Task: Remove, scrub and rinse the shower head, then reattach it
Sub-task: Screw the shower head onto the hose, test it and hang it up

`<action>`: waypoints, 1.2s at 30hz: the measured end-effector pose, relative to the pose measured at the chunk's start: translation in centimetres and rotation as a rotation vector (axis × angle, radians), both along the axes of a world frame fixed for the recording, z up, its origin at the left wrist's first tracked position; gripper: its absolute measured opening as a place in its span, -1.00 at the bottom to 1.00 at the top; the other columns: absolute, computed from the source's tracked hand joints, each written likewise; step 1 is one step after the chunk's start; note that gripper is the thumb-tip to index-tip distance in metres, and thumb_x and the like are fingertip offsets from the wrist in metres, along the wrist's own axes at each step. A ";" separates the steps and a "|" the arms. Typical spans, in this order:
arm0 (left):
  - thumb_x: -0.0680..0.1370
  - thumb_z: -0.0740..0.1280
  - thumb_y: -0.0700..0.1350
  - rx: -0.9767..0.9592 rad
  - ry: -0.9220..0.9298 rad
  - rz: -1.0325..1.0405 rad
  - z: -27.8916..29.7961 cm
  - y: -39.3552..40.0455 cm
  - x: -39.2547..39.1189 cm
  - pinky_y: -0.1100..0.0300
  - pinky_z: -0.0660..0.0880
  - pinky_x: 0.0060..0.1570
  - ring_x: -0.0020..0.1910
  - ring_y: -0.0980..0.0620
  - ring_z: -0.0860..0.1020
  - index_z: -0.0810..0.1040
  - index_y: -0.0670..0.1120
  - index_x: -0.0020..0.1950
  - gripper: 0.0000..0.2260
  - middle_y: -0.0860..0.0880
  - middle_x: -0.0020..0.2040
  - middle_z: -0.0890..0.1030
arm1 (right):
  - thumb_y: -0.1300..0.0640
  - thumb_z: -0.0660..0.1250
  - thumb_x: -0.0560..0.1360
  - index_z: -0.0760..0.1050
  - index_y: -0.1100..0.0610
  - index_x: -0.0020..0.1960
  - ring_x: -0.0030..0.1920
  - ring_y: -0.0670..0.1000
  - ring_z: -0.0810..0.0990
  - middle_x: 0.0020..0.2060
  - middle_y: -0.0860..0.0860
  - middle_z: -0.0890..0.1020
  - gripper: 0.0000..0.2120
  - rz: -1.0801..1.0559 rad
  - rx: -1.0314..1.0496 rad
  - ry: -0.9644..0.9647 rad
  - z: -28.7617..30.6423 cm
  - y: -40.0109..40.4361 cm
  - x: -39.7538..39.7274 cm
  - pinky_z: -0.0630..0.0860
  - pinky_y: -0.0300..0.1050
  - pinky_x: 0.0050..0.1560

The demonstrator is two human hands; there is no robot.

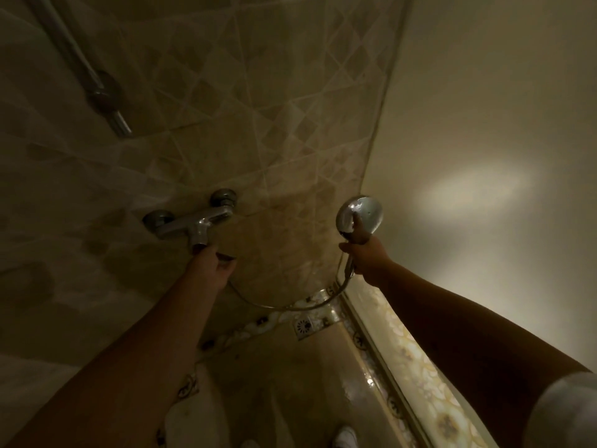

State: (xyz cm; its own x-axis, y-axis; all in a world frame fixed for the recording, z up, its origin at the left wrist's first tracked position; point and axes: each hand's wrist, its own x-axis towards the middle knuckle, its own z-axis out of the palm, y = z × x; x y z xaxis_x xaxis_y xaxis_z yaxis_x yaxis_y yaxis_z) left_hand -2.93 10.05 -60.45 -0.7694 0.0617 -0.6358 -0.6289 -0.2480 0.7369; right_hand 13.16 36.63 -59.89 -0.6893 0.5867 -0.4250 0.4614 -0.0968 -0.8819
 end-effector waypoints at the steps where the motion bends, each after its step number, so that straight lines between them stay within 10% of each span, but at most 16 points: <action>1: 0.65 0.16 -0.15 -0.013 -0.015 -0.006 0.1 -0.2 0.0 0.04 0.48 0.20 0.41 -0.17 0.40 0.28 -0.23 0.48 -0.60 -0.21 0.47 0.36 | 0.28 0.39 0.47 0.53 0.03 0.26 -0.49 -0.01 0.39 -0.30 0.18 0.56 -0.60 -0.006 0.004 0.016 -0.2 -0.1 -0.2 0.32 -0.14 -0.50; 5: 0.61 0.25 -0.10 0.011 -0.128 0.005 0.6 -1.3 -0.3 -0.03 0.49 0.12 0.32 -0.16 0.46 0.44 -0.13 0.38 -0.66 -0.17 0.37 0.49 | 0.28 0.36 0.48 0.24 -0.68 0.09 -0.48 0.00 0.43 -0.10 0.00 0.63 -0.20 0.040 0.060 0.058 0.0 -0.4 -0.7 0.39 -0.14 -0.50; 18: 0.59 0.25 -0.14 0.030 -0.154 -0.029 1.0 -1.7 -0.4 -0.01 0.49 0.10 -0.06 -0.14 0.54 0.52 -0.14 -0.06 -0.89 -0.16 -0.06 0.57 | 0.24 0.40 0.47 0.42 -0.05 0.38 -0.36 0.02 0.50 0.00 0.13 0.63 -0.48 0.016 0.048 0.015 -0.5 -0.1 -1.0 0.41 -0.16 -0.50; 31: 0.57 0.23 -0.19 0.090 -0.109 -0.011 1.3 -1.4 0.3 -0.01 0.49 0.00 -0.04 -0.10 0.55 0.52 -0.13 -0.12 -0.89 -0.15 -0.01 0.58 | 0.24 0.40 0.49 0.42 0.03 0.40 -0.30 -0.04 0.49 0.08 0.18 0.60 -0.50 -0.014 0.104 0.044 0.3 0.0 0.0 0.43 -0.16 -0.34; 36: 0.59 0.22 -0.17 0.128 -0.107 0.002 1.0 -1.7 0.2 -0.09 0.45 0.20 0.26 -0.20 0.49 0.52 -0.18 0.07 -0.86 -0.21 0.23 0.54 | 0.23 0.42 0.47 0.42 0.05 0.40 -0.28 -0.06 0.49 0.01 0.09 0.60 -0.49 -0.002 0.116 0.050 0.7 -0.2 -0.3 0.42 -0.19 -0.34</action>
